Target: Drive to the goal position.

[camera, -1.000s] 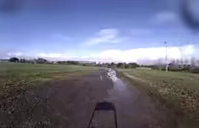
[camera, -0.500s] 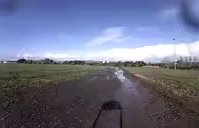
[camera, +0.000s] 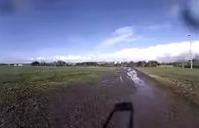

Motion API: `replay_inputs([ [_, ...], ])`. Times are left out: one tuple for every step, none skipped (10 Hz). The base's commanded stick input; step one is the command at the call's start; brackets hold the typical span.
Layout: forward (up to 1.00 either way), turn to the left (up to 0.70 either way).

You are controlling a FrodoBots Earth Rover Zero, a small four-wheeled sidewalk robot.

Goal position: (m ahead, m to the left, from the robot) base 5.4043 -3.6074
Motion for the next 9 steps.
replay_inputs([
  [0.7, 0.0],
  [0.7, 0.0],
  [0.7, 0.0],
  [0.7, 0.0],
  [0.7, 0.0],
  [0.7, -0.07],
  [0.7, -0.2],
  [0.7, -0.35],
  [0.7, -0.35],
])
